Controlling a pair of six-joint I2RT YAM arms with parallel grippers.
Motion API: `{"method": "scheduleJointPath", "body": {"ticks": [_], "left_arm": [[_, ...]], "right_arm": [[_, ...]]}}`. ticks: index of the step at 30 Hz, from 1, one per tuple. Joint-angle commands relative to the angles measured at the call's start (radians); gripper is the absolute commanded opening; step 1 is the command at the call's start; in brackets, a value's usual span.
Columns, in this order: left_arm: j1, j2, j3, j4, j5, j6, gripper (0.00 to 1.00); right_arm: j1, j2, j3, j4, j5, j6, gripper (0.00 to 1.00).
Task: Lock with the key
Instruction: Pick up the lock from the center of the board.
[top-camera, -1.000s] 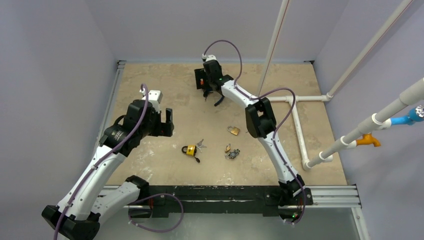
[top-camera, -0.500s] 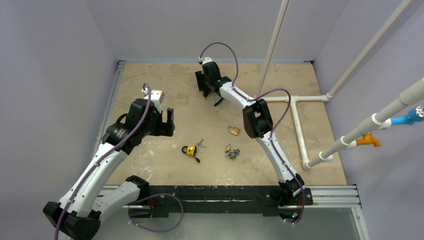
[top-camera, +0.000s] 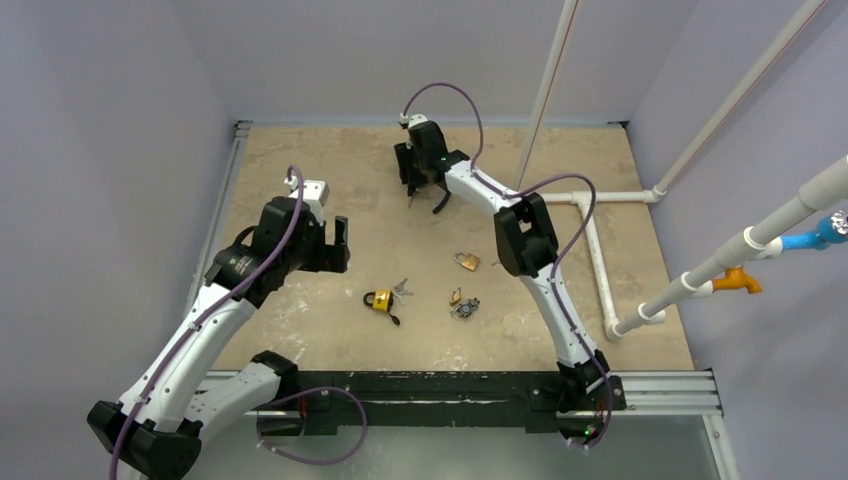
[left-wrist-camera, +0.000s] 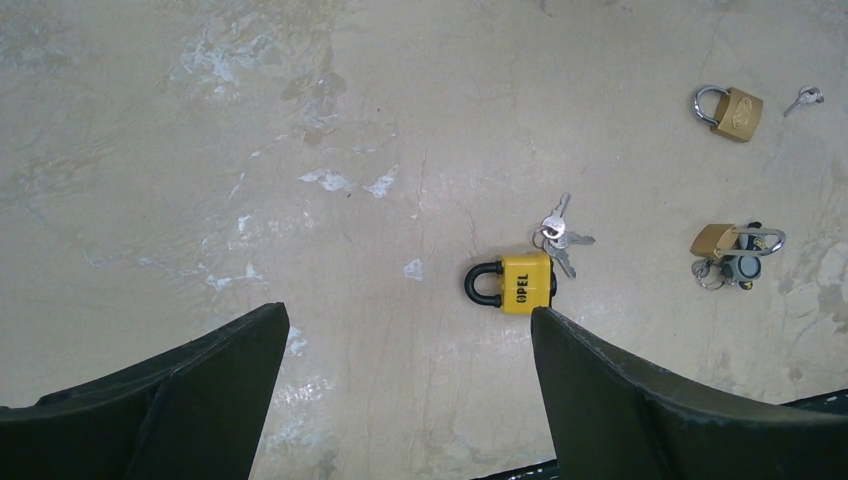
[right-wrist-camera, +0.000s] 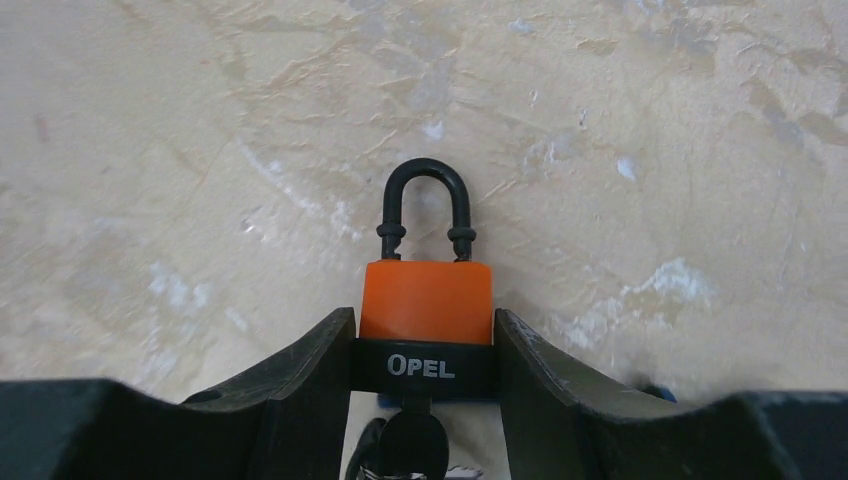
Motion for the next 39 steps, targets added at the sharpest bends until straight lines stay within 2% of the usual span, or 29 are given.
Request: {"method": "scheduleJointPath", "body": {"ticks": [1,6,10,16,21,23,27,32,39], "left_arm": [[0.009,-0.001,-0.008,0.032,0.0,0.022,0.91],[0.011,-0.007,-0.008,0.037,-0.002,0.031,0.91],[0.012,-0.029,-0.01,0.056,0.043,0.023,0.91],[0.012,-0.065,0.085,0.02,0.248,-0.057,0.89],[0.012,-0.086,0.184,-0.006,0.395,-0.08,0.86],[0.012,-0.082,0.224,-0.033,0.435,-0.083,0.85],[0.012,-0.055,0.258,-0.039,0.602,-0.11,0.74],[0.012,-0.052,0.252,0.003,0.695,-0.1,0.61],[0.011,-0.142,0.25,0.115,0.813,0.01,0.6]], "right_arm": [[0.012,-0.248,-0.09,0.097,-0.079,0.024,0.04],[0.051,-0.454,-0.279,0.151,-0.143,0.028,0.01],[0.097,-0.674,-0.565,0.244,-0.177,0.029,0.0],[0.185,-1.042,-0.959,0.356,-0.238,0.034,0.01],[0.308,-1.292,-1.168,0.374,-0.25,-0.001,0.02],[0.342,-1.374,-1.209,0.347,-0.244,-0.003,0.02],[0.374,-1.511,-1.242,0.302,-0.264,-0.016,0.03],[0.377,-1.551,-1.203,0.212,-0.394,-0.027,0.06],[0.375,-1.557,-1.154,0.162,-0.641,0.011,0.04]]}}
